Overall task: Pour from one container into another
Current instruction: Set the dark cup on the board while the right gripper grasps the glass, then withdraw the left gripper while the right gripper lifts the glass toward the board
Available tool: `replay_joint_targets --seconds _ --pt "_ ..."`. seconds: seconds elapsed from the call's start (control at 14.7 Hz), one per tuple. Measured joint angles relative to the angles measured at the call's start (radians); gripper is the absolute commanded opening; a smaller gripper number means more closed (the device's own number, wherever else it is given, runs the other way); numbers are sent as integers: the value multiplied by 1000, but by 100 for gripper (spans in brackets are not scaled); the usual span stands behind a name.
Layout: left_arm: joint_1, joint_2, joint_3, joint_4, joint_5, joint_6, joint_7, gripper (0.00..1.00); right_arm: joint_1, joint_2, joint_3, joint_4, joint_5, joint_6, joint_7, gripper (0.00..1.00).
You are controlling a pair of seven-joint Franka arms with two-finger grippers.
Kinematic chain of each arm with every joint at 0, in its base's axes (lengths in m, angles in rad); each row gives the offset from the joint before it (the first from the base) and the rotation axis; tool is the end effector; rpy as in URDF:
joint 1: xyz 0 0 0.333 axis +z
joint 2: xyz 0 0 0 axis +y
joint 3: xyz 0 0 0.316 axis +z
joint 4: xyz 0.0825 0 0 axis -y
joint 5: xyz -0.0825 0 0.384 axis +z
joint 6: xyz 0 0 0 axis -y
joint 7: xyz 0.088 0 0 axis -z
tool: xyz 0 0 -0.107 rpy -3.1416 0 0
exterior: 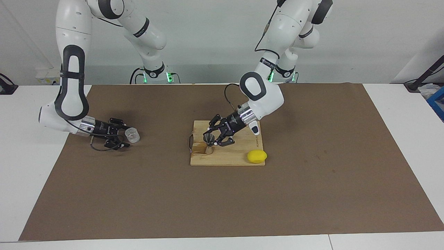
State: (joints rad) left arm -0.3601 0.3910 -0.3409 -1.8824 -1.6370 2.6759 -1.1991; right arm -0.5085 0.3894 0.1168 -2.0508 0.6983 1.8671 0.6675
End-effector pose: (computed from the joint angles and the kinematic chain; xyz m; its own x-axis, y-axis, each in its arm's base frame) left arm 0.5217 -0.3805 0.3290 -0.2730 0.4155 -0.8677 0.9332 0.3334 -0.1339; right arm 0.5155 -0.1597 0.2314 0.0619 -0.6660 -0.7433 -0.9941 -0.1074 0.0135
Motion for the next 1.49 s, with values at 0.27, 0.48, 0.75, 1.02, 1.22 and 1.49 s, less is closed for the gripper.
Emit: replay_joint_targets --seconds 0.27,0.48,0.75,1.02,1.22,1.49 --pt "0 3 0 2 0 0 0 100 1 -6 0 -27 39 0 -25 91" --pt "-1 3 0 2 0 1 0 100 1 -12 0 -32 45 0 -26 49" --pt "-3 -2 -1 17 5 1 1 100 2 -16 0 -35 73 -1 -26 0" --pt "1 -53 5 27 6 0 -4 100 3 -25 1 -34 75 -1 -26 0" --pt "15 -105 11 25 46 0 -7 100 34 -71 4 -33 76 -2 -26 0" --pt "108 -171 18 24 235 0 -17 100 108 -147 5 -33 76 0 51 0"
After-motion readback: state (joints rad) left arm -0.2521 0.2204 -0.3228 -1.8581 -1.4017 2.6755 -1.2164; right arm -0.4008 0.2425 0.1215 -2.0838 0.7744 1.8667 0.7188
